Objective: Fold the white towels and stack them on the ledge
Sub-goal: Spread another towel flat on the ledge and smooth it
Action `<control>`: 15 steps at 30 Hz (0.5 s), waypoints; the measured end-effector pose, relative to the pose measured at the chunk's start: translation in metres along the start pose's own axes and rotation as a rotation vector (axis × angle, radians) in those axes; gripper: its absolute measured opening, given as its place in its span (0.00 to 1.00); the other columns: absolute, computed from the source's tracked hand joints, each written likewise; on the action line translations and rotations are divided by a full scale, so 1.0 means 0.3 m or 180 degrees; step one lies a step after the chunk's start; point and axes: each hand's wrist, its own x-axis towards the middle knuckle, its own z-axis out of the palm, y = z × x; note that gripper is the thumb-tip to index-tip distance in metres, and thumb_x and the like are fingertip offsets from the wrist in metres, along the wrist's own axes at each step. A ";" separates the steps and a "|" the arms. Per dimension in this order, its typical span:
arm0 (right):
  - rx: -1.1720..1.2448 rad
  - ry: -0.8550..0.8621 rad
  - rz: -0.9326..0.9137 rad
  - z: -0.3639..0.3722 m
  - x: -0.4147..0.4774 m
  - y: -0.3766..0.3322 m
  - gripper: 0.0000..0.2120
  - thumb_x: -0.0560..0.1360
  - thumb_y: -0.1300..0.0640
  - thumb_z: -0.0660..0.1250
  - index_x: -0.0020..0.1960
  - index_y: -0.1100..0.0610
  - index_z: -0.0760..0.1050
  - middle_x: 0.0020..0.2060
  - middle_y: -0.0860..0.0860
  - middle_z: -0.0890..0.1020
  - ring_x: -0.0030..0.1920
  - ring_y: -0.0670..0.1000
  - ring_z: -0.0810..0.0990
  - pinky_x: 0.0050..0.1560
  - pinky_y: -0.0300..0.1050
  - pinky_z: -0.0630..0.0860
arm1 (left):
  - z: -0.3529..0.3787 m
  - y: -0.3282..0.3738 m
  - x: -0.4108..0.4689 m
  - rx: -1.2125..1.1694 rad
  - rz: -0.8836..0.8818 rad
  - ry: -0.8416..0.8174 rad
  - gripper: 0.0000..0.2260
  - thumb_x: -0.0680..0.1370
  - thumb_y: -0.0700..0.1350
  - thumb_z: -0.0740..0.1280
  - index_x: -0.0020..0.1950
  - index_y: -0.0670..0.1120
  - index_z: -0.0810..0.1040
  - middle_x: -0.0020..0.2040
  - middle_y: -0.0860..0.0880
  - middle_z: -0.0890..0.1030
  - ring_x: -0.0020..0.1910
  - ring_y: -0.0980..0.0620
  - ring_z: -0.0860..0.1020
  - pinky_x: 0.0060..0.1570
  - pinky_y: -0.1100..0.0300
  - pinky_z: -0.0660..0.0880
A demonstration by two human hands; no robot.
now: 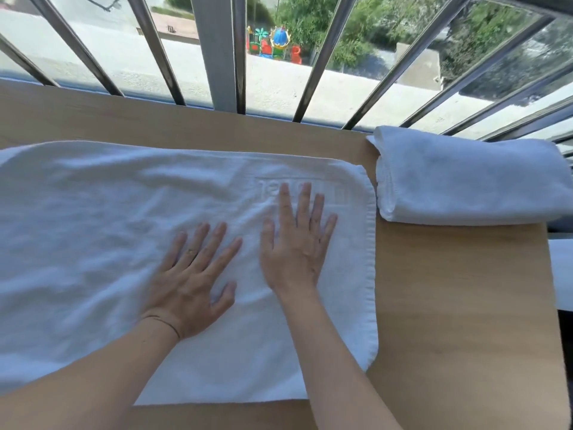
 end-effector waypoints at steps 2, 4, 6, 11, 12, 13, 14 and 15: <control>-0.0050 -0.0059 -0.0082 0.040 -0.171 -0.021 0.28 0.83 0.43 0.50 0.81 0.43 0.46 0.81 0.49 0.44 0.80 0.53 0.39 0.77 0.62 0.40 | 0.009 -0.005 -0.005 0.0000 0.0028 0.0024 0.31 0.77 0.57 0.57 0.80 0.51 0.62 0.81 0.46 0.58 0.80 0.44 0.57 0.76 0.41 0.56; -0.0181 -0.0203 -0.0076 0.064 -0.246 -0.007 0.28 0.84 0.43 0.49 0.81 0.43 0.44 0.81 0.48 0.41 0.80 0.53 0.37 0.77 0.63 0.42 | 0.017 -0.010 -0.008 -0.0039 0.0032 0.0063 0.31 0.77 0.57 0.57 0.80 0.51 0.61 0.81 0.46 0.58 0.80 0.45 0.56 0.75 0.40 0.57; -0.0182 -0.0249 0.0109 0.067 -0.237 0.001 0.28 0.84 0.42 0.46 0.81 0.42 0.42 0.80 0.47 0.38 0.79 0.52 0.34 0.77 0.63 0.40 | 0.020 -0.009 -0.007 -0.0071 0.0021 0.0066 0.32 0.76 0.57 0.57 0.80 0.52 0.61 0.81 0.47 0.58 0.80 0.45 0.56 0.75 0.41 0.57; -0.0192 -0.0054 0.0540 0.082 -0.378 -0.012 0.29 0.83 0.39 0.43 0.81 0.43 0.41 0.81 0.48 0.40 0.80 0.54 0.36 0.76 0.65 0.37 | 0.018 -0.010 -0.005 -0.0112 0.0032 0.0010 0.31 0.77 0.59 0.55 0.81 0.53 0.59 0.81 0.47 0.58 0.80 0.46 0.55 0.77 0.43 0.53; -0.0293 -0.0101 0.0507 0.088 -0.426 0.007 0.29 0.83 0.38 0.43 0.81 0.42 0.40 0.81 0.48 0.40 0.80 0.54 0.36 0.76 0.64 0.36 | 0.018 -0.012 -0.006 -0.0123 0.0039 -0.0025 0.31 0.77 0.59 0.55 0.81 0.53 0.59 0.81 0.47 0.57 0.80 0.46 0.55 0.78 0.44 0.52; -0.0376 -0.0147 0.0563 0.088 -0.459 0.042 0.30 0.82 0.37 0.42 0.80 0.41 0.37 0.80 0.47 0.38 0.79 0.54 0.35 0.76 0.64 0.35 | 0.014 -0.011 -0.008 -0.0143 0.0038 -0.0070 0.31 0.77 0.60 0.54 0.81 0.53 0.59 0.81 0.47 0.57 0.80 0.45 0.55 0.78 0.45 0.50; -0.0431 -0.0156 0.0722 0.079 -0.473 0.086 0.30 0.81 0.36 0.40 0.79 0.40 0.34 0.80 0.46 0.35 0.79 0.53 0.33 0.76 0.63 0.35 | 0.008 -0.008 -0.010 -0.0173 0.0020 -0.0095 0.31 0.77 0.60 0.54 0.81 0.53 0.59 0.81 0.47 0.58 0.80 0.45 0.55 0.78 0.45 0.50; -0.0466 -0.0122 0.0953 0.065 -0.472 0.134 0.29 0.81 0.36 0.38 0.78 0.39 0.31 0.79 0.45 0.34 0.79 0.53 0.32 0.76 0.63 0.34 | 0.001 -0.004 -0.009 -0.0201 -0.0005 -0.0102 0.32 0.77 0.60 0.53 0.80 0.53 0.60 0.81 0.46 0.58 0.80 0.45 0.56 0.78 0.45 0.50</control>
